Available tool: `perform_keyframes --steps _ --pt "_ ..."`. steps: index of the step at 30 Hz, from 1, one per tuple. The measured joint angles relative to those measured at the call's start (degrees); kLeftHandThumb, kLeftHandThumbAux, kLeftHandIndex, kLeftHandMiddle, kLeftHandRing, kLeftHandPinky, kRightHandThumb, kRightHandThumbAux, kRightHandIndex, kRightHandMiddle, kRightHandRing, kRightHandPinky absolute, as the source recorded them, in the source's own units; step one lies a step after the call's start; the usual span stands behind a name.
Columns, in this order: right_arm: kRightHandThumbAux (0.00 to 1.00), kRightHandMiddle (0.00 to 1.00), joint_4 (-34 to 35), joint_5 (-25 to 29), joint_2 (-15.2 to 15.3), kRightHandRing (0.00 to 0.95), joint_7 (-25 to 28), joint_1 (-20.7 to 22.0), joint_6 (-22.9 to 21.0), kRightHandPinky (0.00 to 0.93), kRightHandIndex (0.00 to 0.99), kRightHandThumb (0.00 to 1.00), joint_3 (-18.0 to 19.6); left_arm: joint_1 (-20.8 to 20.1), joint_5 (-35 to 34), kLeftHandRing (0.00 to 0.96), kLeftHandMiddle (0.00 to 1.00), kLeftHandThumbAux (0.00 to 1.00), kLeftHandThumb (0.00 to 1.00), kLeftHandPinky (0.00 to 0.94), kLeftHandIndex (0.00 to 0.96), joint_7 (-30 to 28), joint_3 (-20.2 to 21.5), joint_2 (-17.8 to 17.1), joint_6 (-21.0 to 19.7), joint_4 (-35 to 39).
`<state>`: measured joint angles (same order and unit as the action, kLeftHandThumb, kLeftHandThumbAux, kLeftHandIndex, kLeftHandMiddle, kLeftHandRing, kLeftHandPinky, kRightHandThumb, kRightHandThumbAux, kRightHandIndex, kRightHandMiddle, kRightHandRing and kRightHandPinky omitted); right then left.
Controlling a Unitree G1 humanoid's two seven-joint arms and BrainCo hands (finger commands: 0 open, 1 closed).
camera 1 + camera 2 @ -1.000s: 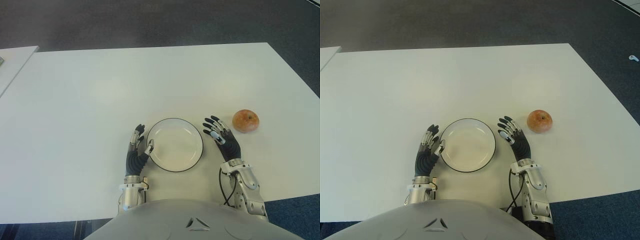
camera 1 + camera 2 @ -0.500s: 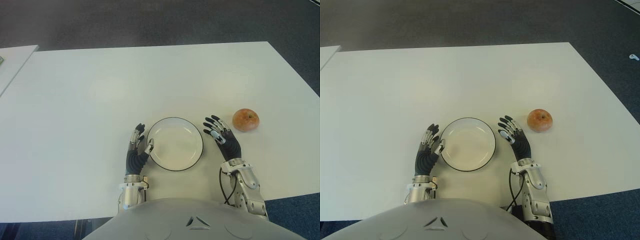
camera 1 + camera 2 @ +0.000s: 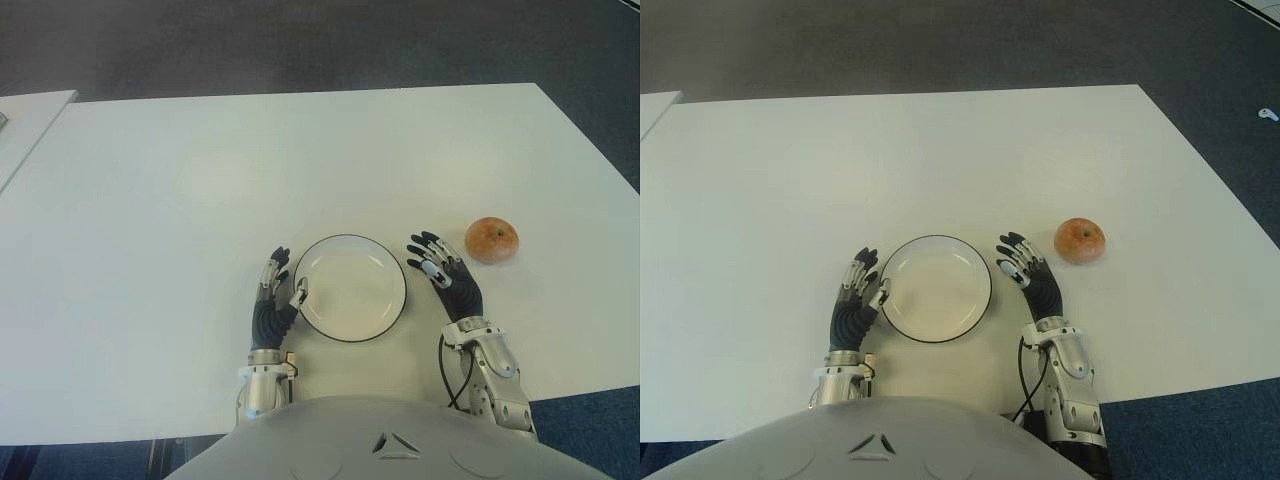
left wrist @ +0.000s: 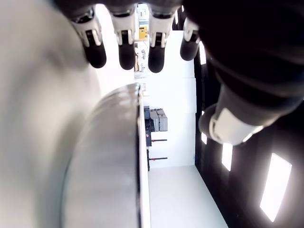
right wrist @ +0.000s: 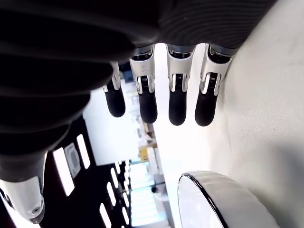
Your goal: Put the apples into the plate.
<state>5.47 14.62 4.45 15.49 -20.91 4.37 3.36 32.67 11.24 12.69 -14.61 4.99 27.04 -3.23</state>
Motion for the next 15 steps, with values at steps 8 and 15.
perform_keyframes --steps 8,15 --pt "0.634 0.201 3.4 0.3 -0.2 0.195 -0.7 1.0 0.2 0.210 0.184 0.420 0.4 -0.2 -0.1 0.119 0.133 0.647 0.153 0.127 0.098 0.0 0.0 0.0 0.3 -0.3" --pt "0.625 0.192 4.4 -1.0 -1.7 0.163 -1.7 3.0 4.9 0.165 0.227 0.464 0.2 -0.5 0.1 0.121 0.134 0.644 0.143 0.134 0.098 0.0 0.0 0.0 0.7 -0.8"
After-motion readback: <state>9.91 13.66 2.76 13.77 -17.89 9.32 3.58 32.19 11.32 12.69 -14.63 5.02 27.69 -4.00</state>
